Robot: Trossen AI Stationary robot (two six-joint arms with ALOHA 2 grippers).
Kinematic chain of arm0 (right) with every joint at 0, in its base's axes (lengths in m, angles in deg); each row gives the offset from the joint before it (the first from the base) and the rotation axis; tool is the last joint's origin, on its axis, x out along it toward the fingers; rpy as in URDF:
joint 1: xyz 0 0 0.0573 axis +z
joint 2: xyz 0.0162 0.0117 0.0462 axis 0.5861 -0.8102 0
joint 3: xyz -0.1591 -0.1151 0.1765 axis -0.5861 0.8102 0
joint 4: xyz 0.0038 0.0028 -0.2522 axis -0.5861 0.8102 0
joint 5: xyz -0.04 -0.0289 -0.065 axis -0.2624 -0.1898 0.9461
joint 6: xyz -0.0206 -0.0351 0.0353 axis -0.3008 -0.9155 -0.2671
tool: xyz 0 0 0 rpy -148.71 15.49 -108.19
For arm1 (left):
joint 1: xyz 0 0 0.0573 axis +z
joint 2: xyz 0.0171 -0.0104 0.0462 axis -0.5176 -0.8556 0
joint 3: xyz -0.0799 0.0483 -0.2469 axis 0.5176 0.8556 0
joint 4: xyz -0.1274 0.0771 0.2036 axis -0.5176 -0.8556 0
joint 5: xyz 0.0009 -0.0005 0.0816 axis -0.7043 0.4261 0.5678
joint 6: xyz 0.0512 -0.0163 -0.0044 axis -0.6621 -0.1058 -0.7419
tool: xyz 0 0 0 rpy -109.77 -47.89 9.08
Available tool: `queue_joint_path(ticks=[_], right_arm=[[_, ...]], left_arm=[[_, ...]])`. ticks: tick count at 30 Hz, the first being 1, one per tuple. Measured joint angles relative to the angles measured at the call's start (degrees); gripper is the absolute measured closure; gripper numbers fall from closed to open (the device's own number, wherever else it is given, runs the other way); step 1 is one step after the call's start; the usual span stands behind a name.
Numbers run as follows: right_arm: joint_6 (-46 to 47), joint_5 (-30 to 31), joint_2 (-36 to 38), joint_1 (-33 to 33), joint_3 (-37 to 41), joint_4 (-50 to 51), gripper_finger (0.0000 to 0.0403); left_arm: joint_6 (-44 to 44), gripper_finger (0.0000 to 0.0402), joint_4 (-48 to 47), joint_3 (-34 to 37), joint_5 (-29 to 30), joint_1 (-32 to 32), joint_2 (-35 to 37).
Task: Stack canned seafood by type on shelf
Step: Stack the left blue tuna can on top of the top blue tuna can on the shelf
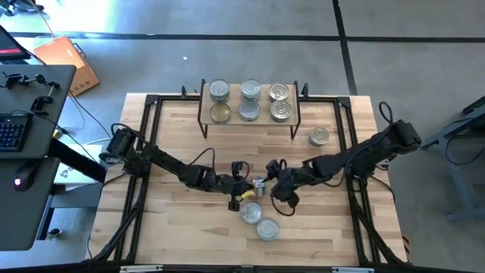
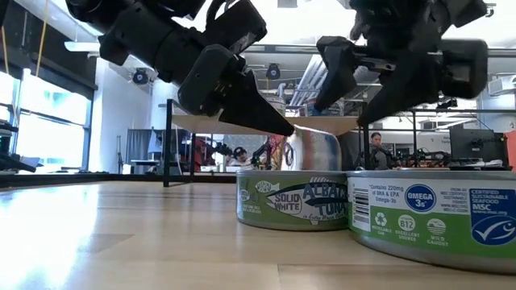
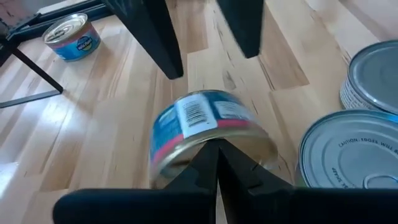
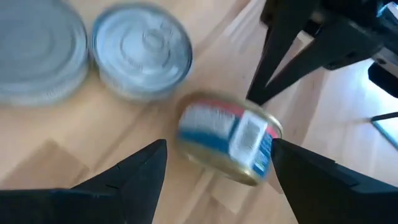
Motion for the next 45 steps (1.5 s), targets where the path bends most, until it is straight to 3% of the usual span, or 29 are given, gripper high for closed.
queue_joint_path(ticks=[8,12,18,26,31,36,40,45], right_arm=[[7.2,-7.7,0.0,-4.5,0.0,-2.7,0.0121],[10.4,-7.8,0.0,-6.3,0.0,-3.1,0.0121],[19.2,-3.6,1.6,-6.3,0.0,-2.2,0.0121],[29.1,-3.0,3.2,-2.8,0.0,-0.4,0.0121],[31.5,-3.0,3.2,0.0,0.0,-0.4,0.0121],[31.8,-2.9,3.2,2.0,0.0,-0.6,0.0121],[33.7,-1.9,3.1,2.6,0.0,0.0,0.0121],[37.1,6.6,3.0,2.5,0.2,8.5,0.0121]], left_arm=[[0.5,0.0401,3.1,0.0,2.6,0.0,0.0],[0.5,0.0401,3.2,0.0,6.7,-0.2,0.0],[-1.3,0.0395,3.3,0.0,2.6,-0.1,0.0],[-13.5,0.0291,5.2,-0.1,2.7,0.1,-0.4],[-11.8,0.0214,6.0,-0.1,3.8,2.4,-2.5],[-8.0,0.0154,6.4,-0.1,-1.8,5.2,-4.7],[-4.3,0.0129,6.0,0.0,-4.5,6.9,-5.0],[-3.5,0.0129,5.9,0.0,-7.6,8.2,-5.0]])
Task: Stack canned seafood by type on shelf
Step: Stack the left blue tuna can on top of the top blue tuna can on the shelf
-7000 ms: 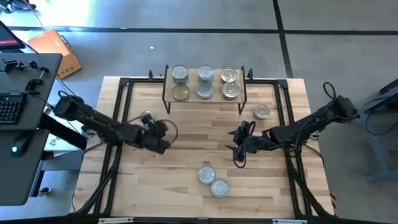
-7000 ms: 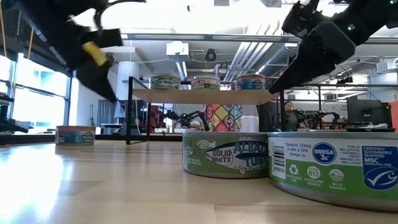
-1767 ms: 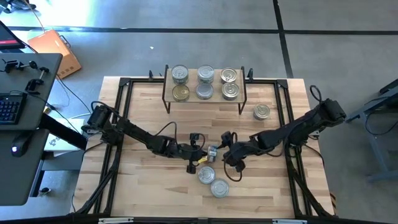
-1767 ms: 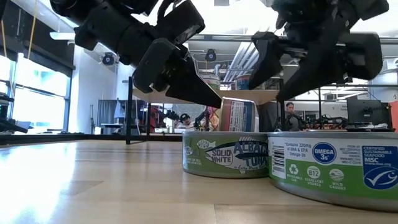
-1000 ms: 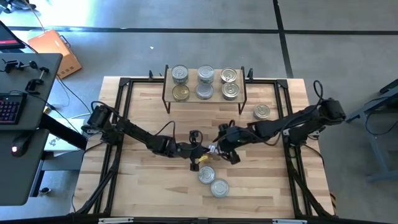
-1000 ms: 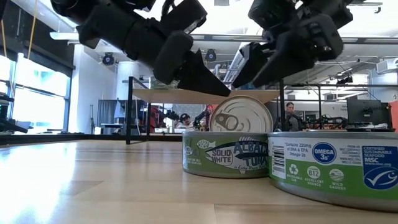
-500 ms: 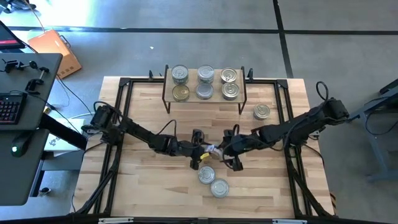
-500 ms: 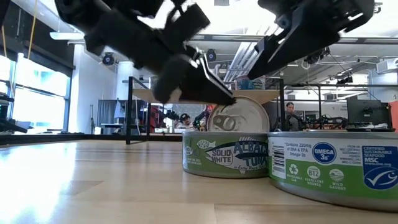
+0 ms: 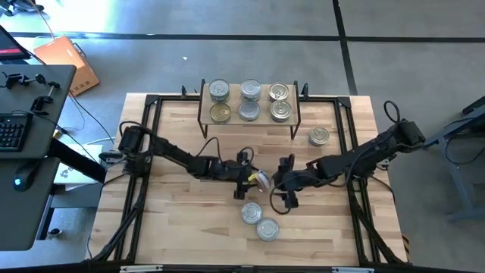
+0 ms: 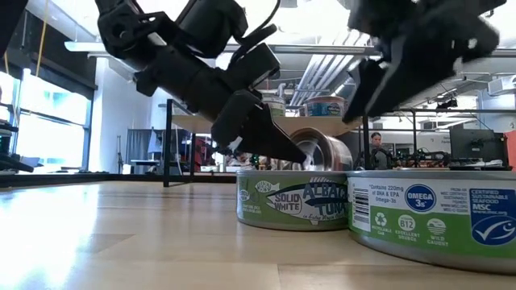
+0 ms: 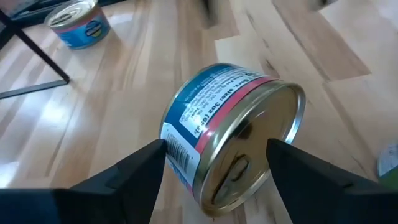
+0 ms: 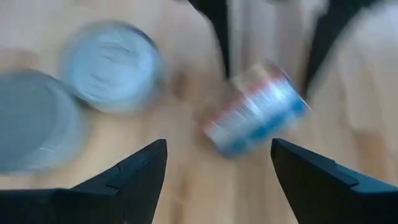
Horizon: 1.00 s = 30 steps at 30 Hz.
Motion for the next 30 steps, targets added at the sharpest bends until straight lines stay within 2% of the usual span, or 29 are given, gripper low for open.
queue_joint_path(ticks=[3,8,13,15,19,30], right_arm=[[0.0,3.6,0.0,0.0,2.6,0.5,0.0121],[-7.1,3.8,0.0,0.1,7.0,-2.8,0.0121],[-27.7,4.8,0.0,1.9,7.1,-3.9,0.0121],[-32.7,5.3,-0.1,2.3,7.1,-4.6,0.0121],[-30.4,3.8,-2.4,0.3,7.1,-5.5,0.0121],[-24.4,-2.4,-10.9,-3.7,8.0,-21.6,0.0121]], left_arm=[[0.1,0.0135,0.0,0.2,-2.0,0.6,0.0],[0.0,0.0152,0.0,0.2,-5.2,1.4,0.0],[1.6,0.0174,0.0,0.2,-8.8,2.7,0.0],[2.9,0.0185,-0.1,0.2,-9.1,3.1,0.0],[5.8,0.0205,0.6,0.2,-9.9,3.8,0.0],[17.7,0.0227,5.1,0.4,-12.7,3.9,0.1]])
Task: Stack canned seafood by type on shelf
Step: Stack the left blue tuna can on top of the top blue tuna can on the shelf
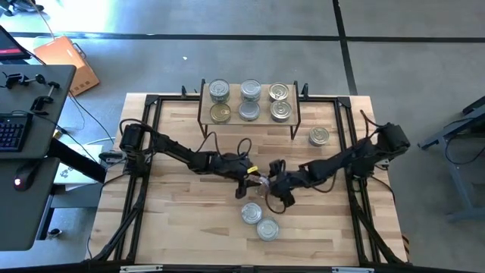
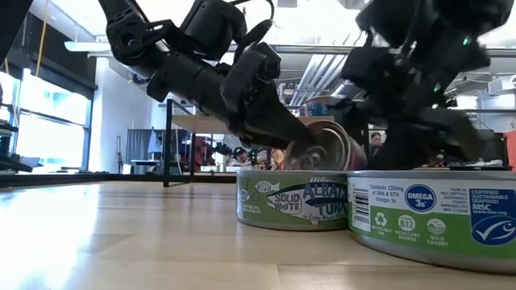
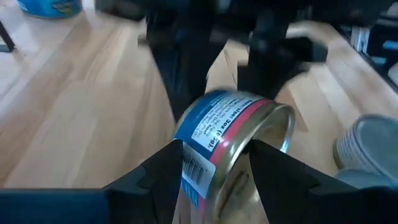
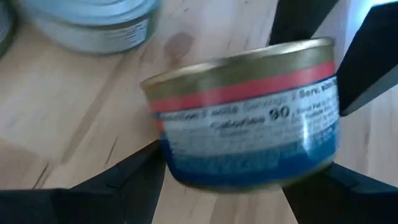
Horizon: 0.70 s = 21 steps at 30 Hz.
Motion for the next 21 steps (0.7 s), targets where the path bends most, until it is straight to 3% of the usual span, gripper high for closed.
queue_joint_path(ticks=[4,8,11,16,21], right_arm=[[4.4,-3.8,-1.5,-2.3,5.8,-13.9,0.0121],[7.0,-4.3,-0.4,-2.4,9.7,-19.3,0.0121],[9.7,-4.3,2.6,-2.4,9.6,-13.6,0.0121],[18.9,-4.0,9.0,-2.5,6.2,6.2,0.0121],[16.6,1.4,11.4,0.4,4.2,19.3,0.0121]], left_arm=[[1.3,0.0227,1.5,-0.2,1.6,0.1,0.1],[2.3,0.0227,1.4,-0.2,3.4,0.2,0.2],[2.8,0.0227,1.0,-0.2,4.5,0.6,0.2],[4.0,0.0227,-1.4,-0.2,4.5,1.7,0.2],[4.3,0.0227,-1.7,-0.2,4.4,2.1,0.2]])
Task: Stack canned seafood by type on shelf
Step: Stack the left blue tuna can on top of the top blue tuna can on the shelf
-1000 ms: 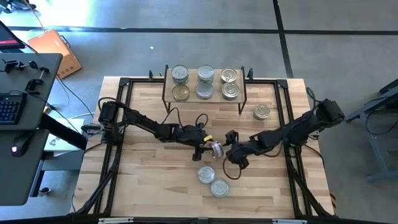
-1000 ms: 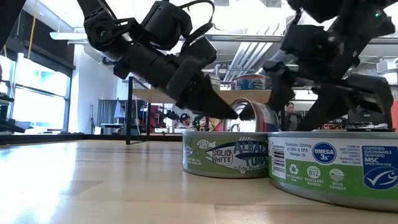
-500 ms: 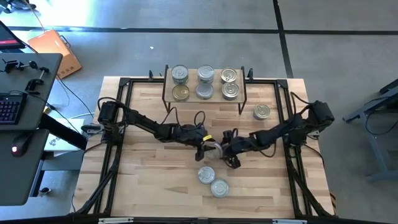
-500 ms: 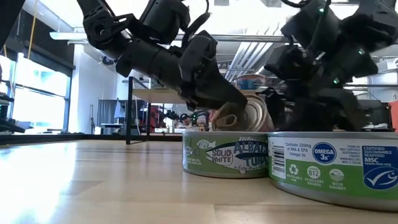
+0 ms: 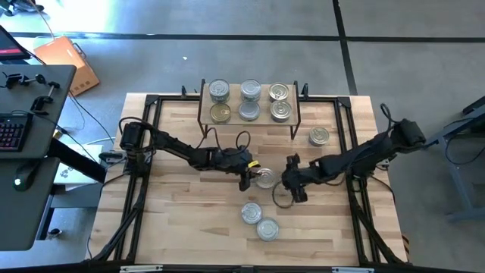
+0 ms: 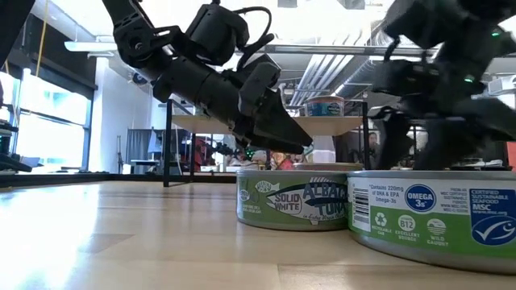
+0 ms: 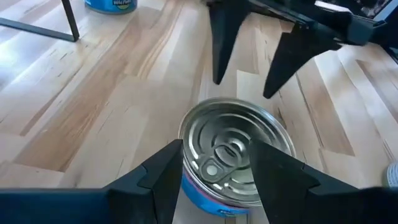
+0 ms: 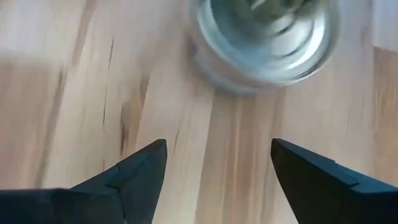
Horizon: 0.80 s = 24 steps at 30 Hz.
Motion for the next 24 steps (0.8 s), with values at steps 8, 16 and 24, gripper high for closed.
queue_joint_path(ticks=[8,16,24], right_arm=[[-9.3,4.7,-0.6,7.0,-0.1,-5.1,0.0121],[-10.1,7.3,-0.6,6.9,5.2,-28.5,0.0121],[-16.2,4.6,-6.4,2.9,7.4,-39.6,0.0163]], left_arm=[[-0.1,0.0227,-0.3,0.0,-0.9,-0.1,0.0],[-10.6,0.0231,-1.5,0.0,0.7,-0.4,-1.3],[-10.6,0.0248,-0.8,0.0,0.7,-0.4,-2.3]])
